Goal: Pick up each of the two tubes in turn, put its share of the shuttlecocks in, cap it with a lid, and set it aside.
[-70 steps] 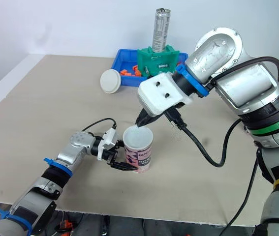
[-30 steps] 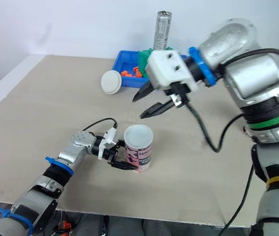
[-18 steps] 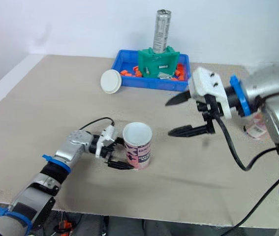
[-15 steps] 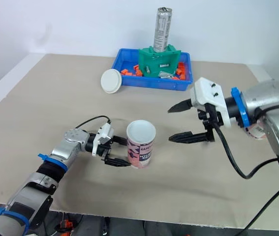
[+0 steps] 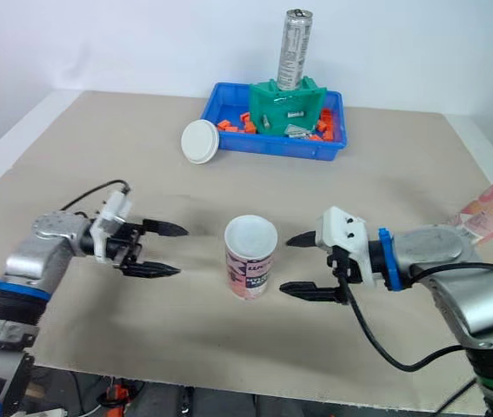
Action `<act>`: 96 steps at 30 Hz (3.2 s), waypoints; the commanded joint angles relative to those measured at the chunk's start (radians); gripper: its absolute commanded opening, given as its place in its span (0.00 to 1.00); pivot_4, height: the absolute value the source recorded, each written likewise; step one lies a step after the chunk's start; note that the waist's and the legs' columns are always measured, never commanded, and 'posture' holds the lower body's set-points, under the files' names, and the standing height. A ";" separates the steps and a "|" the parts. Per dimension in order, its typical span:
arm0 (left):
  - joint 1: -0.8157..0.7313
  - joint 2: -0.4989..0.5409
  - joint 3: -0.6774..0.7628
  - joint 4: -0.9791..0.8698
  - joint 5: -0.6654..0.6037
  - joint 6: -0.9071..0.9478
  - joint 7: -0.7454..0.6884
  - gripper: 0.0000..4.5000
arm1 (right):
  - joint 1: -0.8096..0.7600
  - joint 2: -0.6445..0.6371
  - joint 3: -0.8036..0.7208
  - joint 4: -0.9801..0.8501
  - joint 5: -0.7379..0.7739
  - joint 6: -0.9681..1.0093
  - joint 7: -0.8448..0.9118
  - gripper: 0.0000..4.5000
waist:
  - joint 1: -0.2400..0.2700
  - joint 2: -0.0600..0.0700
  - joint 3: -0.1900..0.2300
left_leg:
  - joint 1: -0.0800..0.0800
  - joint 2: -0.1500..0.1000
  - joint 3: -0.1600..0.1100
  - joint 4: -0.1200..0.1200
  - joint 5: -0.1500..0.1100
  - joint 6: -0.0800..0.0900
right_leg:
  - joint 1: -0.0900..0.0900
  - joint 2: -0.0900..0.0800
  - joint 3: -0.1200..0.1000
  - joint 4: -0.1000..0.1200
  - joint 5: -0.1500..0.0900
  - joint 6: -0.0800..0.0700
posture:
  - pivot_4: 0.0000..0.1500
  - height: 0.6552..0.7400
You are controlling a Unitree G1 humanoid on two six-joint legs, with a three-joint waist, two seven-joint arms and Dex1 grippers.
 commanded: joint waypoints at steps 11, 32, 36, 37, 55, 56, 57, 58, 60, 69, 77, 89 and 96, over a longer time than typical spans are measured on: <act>0.180 0.153 0.125 -0.397 -0.207 0.223 0.110 0.99 | -0.089 0.208 0.130 0.037 -0.023 -0.028 -0.074 1.00 | 0.001 -0.003 0.002 | 0.001 0.001 0.000 0.000 0.001 -0.001 | 0.000 0.001 -0.001 0.000 0.000 -0.003 | 1.00 1.00; 0.054 0.057 0.058 -0.348 -0.229 0.232 0.176 1.00 | -0.107 0.286 0.073 0.058 0.001 0.000 -0.143 0.61 | 0.003 -0.004 0.003 | 0.001 0.002 0.000 0.002 0.001 -0.001 | 0.001 0.002 -0.001 0.000 0.004 0.000 | 1.00 1.00; -0.011 0.009 0.014 -0.314 -0.209 0.231 0.182 1.00 | -0.090 0.265 -0.050 0.063 0.029 0.020 -0.198 0.61 | 0.003 -0.004 0.003 | 0.001 0.002 0.000 0.002 0.001 -0.001 | 0.001 0.002 0.000 0.000 0.004 0.000 | 1.00 1.00; -0.031 -0.007 -0.003 -0.301 -0.195 0.223 0.184 1.00 | -0.084 0.257 -0.090 0.074 0.031 0.020 -0.215 0.61 | 0.003 -0.004 0.003 | 0.001 0.002 0.000 0.002 0.001 -0.001 | 0.001 0.002 0.000 0.000 0.004 0.000 | 1.00 1.00; -0.319 -0.431 -0.158 0.144 0.107 -0.072 0.380 1.00 | -0.002 0.190 -0.445 0.482 -0.133 -0.054 -0.550 0.61 | 0.012 -0.002 0.002 | 0.001 -0.001 0.001 0.005 0.002 0.001 | 0.003 0.002 0.004 0.000 0.010 -0.001 | 1.00 1.00; -0.322 -0.441 -0.159 0.150 0.107 -0.074 0.377 1.00 | -0.002 0.190 -0.444 0.490 -0.129 -0.053 -0.543 0.61 | 0.011 -0.002 0.002 | 0.001 -0.001 0.001 0.005 0.002 0.001 | 0.003 0.002 0.004 0.000 0.009 0.001 | 1.00 1.00; -0.323 -0.449 -0.158 0.153 0.107 -0.077 0.374 1.00 | -0.002 0.190 -0.443 0.495 -0.126 -0.052 -0.539 0.61 | 0.011 -0.002 0.002 | 0.001 -0.002 0.001 0.005 0.002 0.001 | 0.003 0.002 0.004 0.000 0.008 0.003 | 1.00 1.00; -0.322 -0.453 -0.158 0.154 0.109 -0.079 0.373 1.00 | -0.002 0.193 -0.446 0.499 -0.099 -0.025 -0.519 0.73 | 0.011 -0.002 0.002 | 0.001 -0.002 0.001 0.005 0.002 0.001 | 0.003 0.002 0.004 0.000 0.008 0.004 | 1.00 1.00; -0.319 -0.458 -0.158 0.151 0.112 -0.079 0.371 1.00 | 0.011 0.193 -0.448 0.486 -0.048 0.014 -0.469 0.85 | 0.010 -0.002 0.002 | 0.001 -0.002 0.001 0.005 0.002 0.001 | 0.004 0.002 0.004 0.000 0.008 0.004 | 1.00 1.00; -0.293 -0.435 -0.153 0.128 0.121 -0.079 0.347 1.00 | 0.056 0.117 -0.449 0.537 -0.096 0.043 -0.472 0.99 | 0.004 -0.001 0.002 | 0.001 -0.003 0.001 0.005 0.003 0.002 | 0.004 0.001 0.005 0.000 0.009 0.005 | 1.00 1.00; -0.267 -0.388 -0.125 0.077 0.093 -0.038 0.343 1.00 | 0.186 0.024 -0.477 0.431 -0.058 0.065 -0.340 0.99 | 0.002 0.000 0.001 | 0.001 -0.003 0.001 0.005 0.003 0.002 | 0.004 0.001 0.005 0.000 0.008 0.007 | 1.00 1.00; -0.016 -0.129 -0.034 -0.190 0.020 0.180 0.388 1.00 | 0.372 0.089 -0.555 0.233 0.031 0.035 -0.264 0.99 | 0.000 0.002 0.000 | 0.003 -0.002 0.001 0.006 0.004 0.003 | 0.005 0.001 0.005 0.000 0.009 0.006 | 1.00 1.00; 0.175 -0.036 0.082 -0.262 -0.017 0.221 0.453 1.00 | 0.419 0.155 -0.518 0.094 0.113 0.055 -0.252 0.99 | 0.000 0.002 0.000 | 0.003 -0.002 0.002 0.007 0.004 0.003 | 0.006 0.000 0.005 0.000 0.007 0.001 | 1.00 1.00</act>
